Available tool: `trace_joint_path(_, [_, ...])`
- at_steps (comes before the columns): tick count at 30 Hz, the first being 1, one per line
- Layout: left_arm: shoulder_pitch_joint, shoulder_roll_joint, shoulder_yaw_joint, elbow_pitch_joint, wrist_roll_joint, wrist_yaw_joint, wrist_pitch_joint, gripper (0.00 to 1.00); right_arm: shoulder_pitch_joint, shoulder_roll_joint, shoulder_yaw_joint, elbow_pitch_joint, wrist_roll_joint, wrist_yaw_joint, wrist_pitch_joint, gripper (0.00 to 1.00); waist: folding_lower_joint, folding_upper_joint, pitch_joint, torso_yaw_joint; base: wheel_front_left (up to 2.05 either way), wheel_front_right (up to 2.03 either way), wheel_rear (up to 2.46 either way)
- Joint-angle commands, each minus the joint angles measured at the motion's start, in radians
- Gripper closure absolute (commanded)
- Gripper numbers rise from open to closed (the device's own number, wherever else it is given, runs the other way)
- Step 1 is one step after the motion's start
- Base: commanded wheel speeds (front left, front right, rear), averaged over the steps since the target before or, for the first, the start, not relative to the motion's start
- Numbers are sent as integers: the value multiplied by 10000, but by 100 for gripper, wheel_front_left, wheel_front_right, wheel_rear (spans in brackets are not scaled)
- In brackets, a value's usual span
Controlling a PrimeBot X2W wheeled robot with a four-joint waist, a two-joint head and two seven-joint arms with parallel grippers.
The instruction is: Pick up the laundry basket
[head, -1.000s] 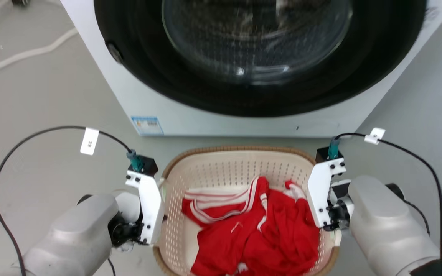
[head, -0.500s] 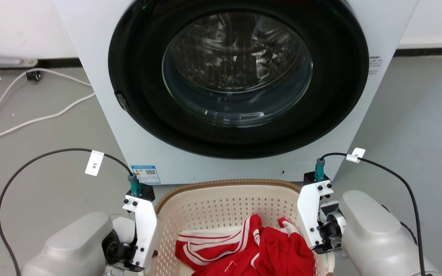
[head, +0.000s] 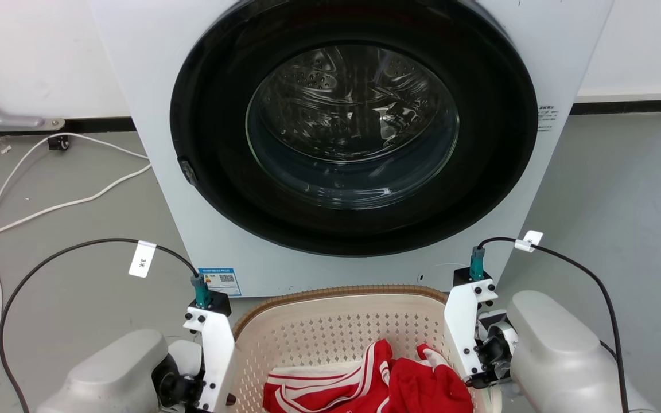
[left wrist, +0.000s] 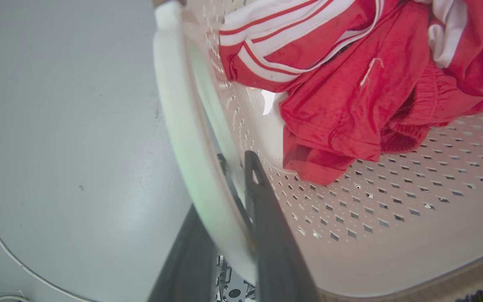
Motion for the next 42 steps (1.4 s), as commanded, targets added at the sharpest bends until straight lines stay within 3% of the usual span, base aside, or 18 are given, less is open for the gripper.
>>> trace_joint_path(1, [204, 187, -90, 139, 77, 1, 159, 100, -43, -186, 55, -43, -7, 35, -64, 100, 2, 0, -26, -28, 0, 0, 0])
trace_joint_path(42, [-40, 49, -90, 594, 115, 3, 436, 100, -81, -198, 658, 348, 549, 35, -467, 100, 2, 0, -237, 7, 0, 0, 0])
